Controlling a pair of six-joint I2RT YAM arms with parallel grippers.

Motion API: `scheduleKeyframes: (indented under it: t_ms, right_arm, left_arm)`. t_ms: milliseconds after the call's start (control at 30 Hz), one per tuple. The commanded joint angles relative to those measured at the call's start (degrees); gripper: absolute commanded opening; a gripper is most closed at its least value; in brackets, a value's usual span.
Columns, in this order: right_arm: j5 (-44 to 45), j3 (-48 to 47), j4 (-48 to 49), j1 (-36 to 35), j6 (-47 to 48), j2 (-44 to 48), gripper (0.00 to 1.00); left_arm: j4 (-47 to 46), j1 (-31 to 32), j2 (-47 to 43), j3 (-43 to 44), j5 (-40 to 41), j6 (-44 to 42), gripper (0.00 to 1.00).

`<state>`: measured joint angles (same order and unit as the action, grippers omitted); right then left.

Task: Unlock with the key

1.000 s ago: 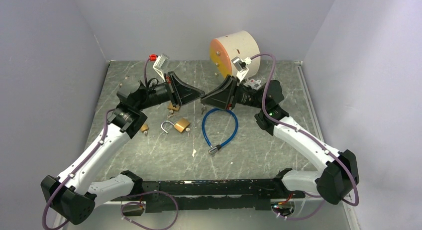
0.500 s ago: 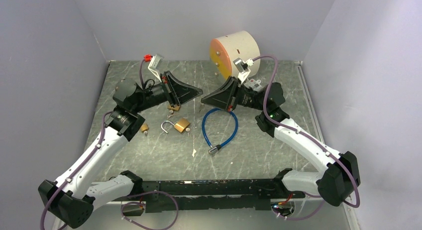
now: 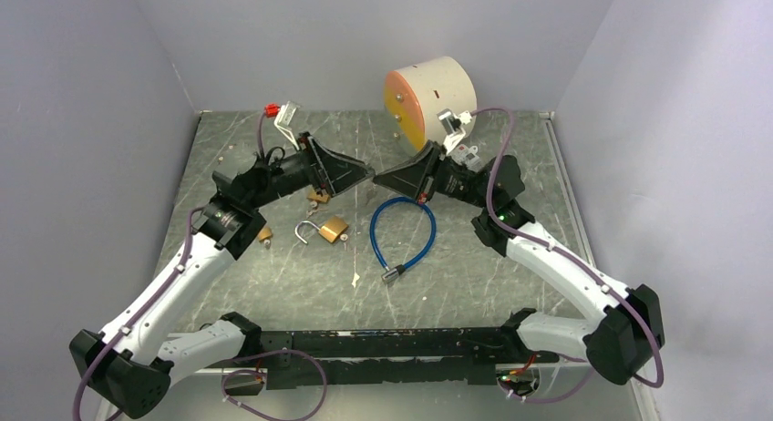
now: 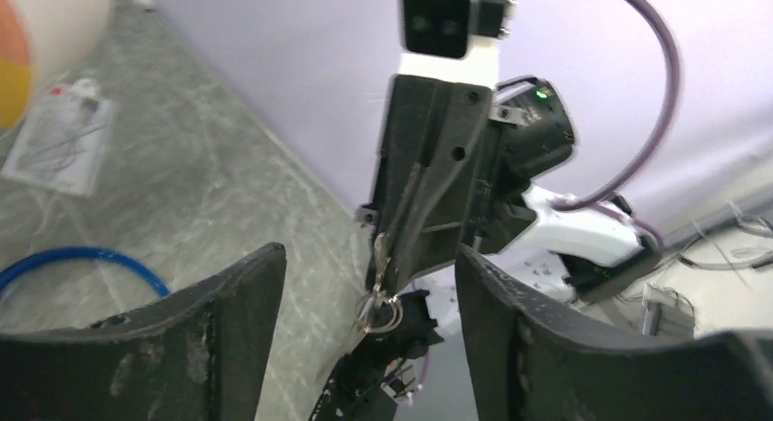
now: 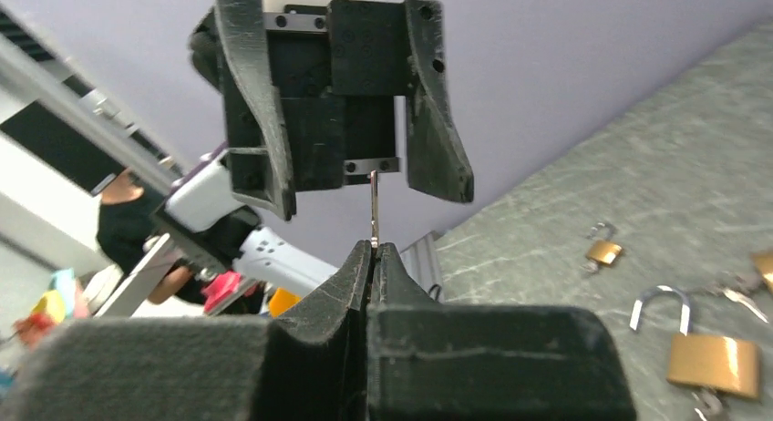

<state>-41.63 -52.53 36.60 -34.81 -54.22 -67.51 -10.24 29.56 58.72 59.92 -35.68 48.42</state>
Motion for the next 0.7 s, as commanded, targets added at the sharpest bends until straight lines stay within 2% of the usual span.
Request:
scheduleKeyframes:
  t_ms: [0,133,267,367,533,667]
  right_arm:
    - [10.1,3.2,-9.9,1.9,6.9,5.5,0.0]
    - [22.9,5.2,-25.9,4.0,14.3,10.3,0.0]
    - [34.5,7.2,-41.0,4.4,17.9,15.3,0.0]
    - [40.1,9.7,-48.1,4.5,17.0,18.9,0.0]
    - [43.5,14.0,-54.7,4.9,14.3,24.5,0.0]
    - [41.9,16.6,-57.3,5.1,12.8,26.3,0.0]
  left_arm:
    - [13.2,0.0,-2.7,4.0,11.6,-4.4,0.76]
    - [28.4,0.1,-2.8,7.3,22.0,-9.3,0.8]
    - [35.5,0.2,0.1,7.1,20.0,-12.1,0.79]
    - [34.6,1.8,3.6,3.0,16.0,-12.5,0.73]
    - [30.9,9.4,13.4,0.9,15.4,-15.3,0.66]
    - [36.6,13.9,23.7,5.9,21.6,-14.1,0.65]
